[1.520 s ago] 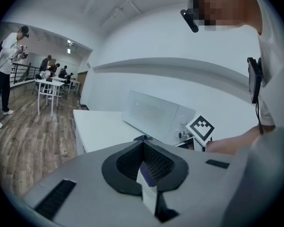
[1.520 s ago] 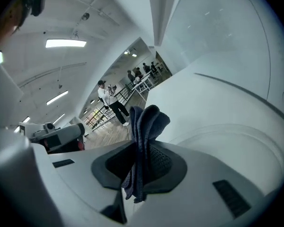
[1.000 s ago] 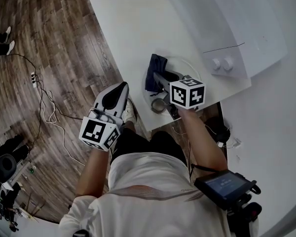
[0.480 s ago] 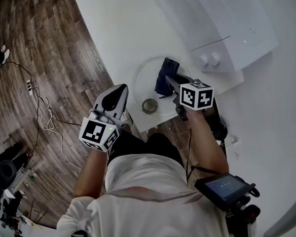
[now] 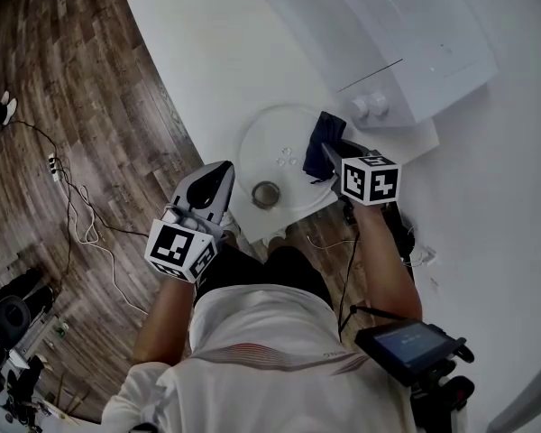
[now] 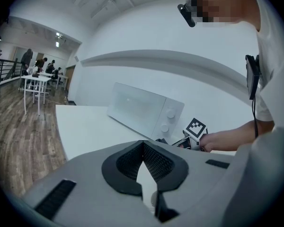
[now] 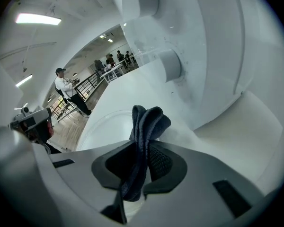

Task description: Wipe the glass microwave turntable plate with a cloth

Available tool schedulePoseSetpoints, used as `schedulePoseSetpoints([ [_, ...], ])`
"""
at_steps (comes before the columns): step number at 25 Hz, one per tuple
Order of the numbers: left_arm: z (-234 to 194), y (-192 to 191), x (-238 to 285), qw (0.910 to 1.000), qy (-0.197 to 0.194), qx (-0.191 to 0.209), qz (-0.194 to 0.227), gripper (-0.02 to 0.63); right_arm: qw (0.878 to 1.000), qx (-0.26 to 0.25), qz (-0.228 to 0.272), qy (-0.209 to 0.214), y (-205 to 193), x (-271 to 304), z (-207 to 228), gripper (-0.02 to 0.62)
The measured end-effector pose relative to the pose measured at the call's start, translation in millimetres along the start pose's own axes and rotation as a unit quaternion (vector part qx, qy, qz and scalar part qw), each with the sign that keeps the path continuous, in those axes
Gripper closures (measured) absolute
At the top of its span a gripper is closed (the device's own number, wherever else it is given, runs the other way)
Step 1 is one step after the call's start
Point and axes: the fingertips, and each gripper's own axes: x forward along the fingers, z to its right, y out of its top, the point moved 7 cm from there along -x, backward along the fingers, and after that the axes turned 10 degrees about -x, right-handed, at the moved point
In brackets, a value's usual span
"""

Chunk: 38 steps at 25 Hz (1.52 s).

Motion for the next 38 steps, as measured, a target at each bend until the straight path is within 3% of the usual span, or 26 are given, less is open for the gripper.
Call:
schedulePoseSetpoints([
  [12,-0.1,-6.3,-4.1,1.0000,0.001,-0.004,-0.004,0.595,1.000,-0.011,0.011,-0.024,-10.8,-16.0,10.0,0.534],
  [22,-4.1,-7.7,-13.1,0.9999,0.009,-0.007,0.000,0.595,0.987,-0.046,0.154,0.017,25.7,-84.9,-63.8,0.534],
  [27,-8.0,-9.7,-16.5,0.9998,0.012,-0.014,0.006,0.595,0.971,-0.117,0.204,0.054,38.5,-86.4,-116.8,0.533],
  [29,-10.6,-11.7,-18.7,0.9997,0.016,-0.018,0.007,0.595,0.967,-0.135,0.203,0.080,36.3,-76.3,-135.8,0.534],
  [34,-24.0,-12.6,-31.5,0.9992,0.034,-0.019,0.010,0.595,0.969,-0.120,0.161,0.145,23.2,-33.5,-173.8,0.534],
  [38,-35.5,-12.6,-39.7,0.9985,0.045,-0.028,0.015,0.595,0.978,-0.095,0.104,0.153,8.6,12.4,-181.5,0.534],
])
